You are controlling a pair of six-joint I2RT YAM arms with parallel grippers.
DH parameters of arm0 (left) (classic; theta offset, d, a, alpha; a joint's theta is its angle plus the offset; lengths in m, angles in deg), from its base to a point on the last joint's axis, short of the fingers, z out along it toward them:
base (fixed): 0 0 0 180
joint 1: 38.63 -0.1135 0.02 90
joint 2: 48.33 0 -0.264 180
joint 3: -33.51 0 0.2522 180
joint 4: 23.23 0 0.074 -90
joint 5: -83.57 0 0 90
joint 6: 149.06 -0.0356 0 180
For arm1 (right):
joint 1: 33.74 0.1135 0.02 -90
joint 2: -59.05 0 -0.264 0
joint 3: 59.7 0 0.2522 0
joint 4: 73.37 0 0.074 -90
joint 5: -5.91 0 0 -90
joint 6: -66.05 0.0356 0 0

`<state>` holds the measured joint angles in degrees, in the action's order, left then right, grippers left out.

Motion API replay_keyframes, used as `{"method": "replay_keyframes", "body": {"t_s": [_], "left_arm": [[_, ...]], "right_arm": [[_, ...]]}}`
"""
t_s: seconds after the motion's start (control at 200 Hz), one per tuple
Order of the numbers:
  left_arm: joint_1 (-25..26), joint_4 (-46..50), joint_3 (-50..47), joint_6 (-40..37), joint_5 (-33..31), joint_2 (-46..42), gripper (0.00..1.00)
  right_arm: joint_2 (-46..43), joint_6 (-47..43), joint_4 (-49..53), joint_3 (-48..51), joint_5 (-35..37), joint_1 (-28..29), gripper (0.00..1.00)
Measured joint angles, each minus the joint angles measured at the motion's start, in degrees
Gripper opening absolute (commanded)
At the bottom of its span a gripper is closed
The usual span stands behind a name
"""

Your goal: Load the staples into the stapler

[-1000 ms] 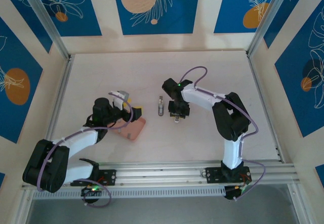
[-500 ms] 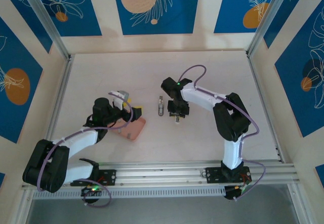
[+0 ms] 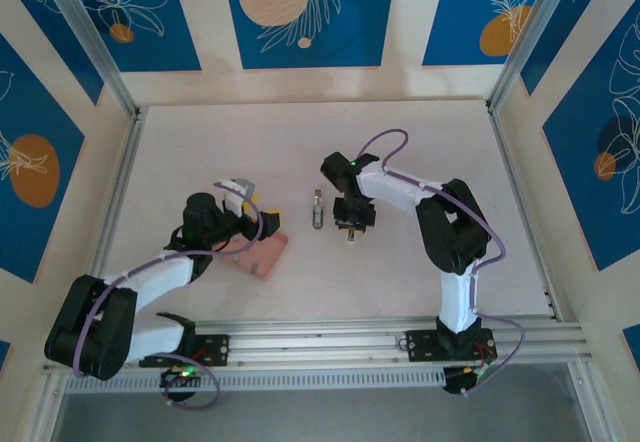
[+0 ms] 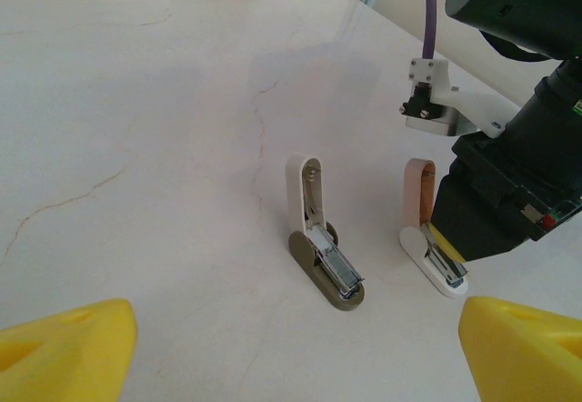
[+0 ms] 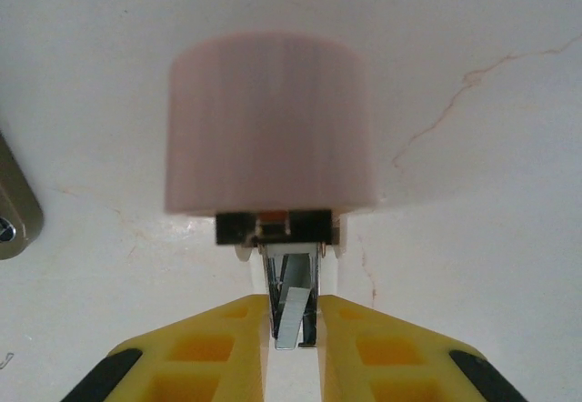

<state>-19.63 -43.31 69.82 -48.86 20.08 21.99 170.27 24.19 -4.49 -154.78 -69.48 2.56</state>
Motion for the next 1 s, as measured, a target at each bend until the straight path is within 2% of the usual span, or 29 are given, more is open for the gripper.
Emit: {"method": "replay_keyframes", "body": {"t_s": [0.305,1.0], "left_arm": [[0.0,0.0,0.0,0.0,0.0,0.0,0.91],[0.0,0.0,0.0,0.0,0.0,0.0,0.91]], "right_arm": [[0.0,0.3,-1.1,0.3,-1.3,-0.4,0.18],[-0.8,1.0,-2.0,1.2,-1.6,-0.3,0.2]]}}
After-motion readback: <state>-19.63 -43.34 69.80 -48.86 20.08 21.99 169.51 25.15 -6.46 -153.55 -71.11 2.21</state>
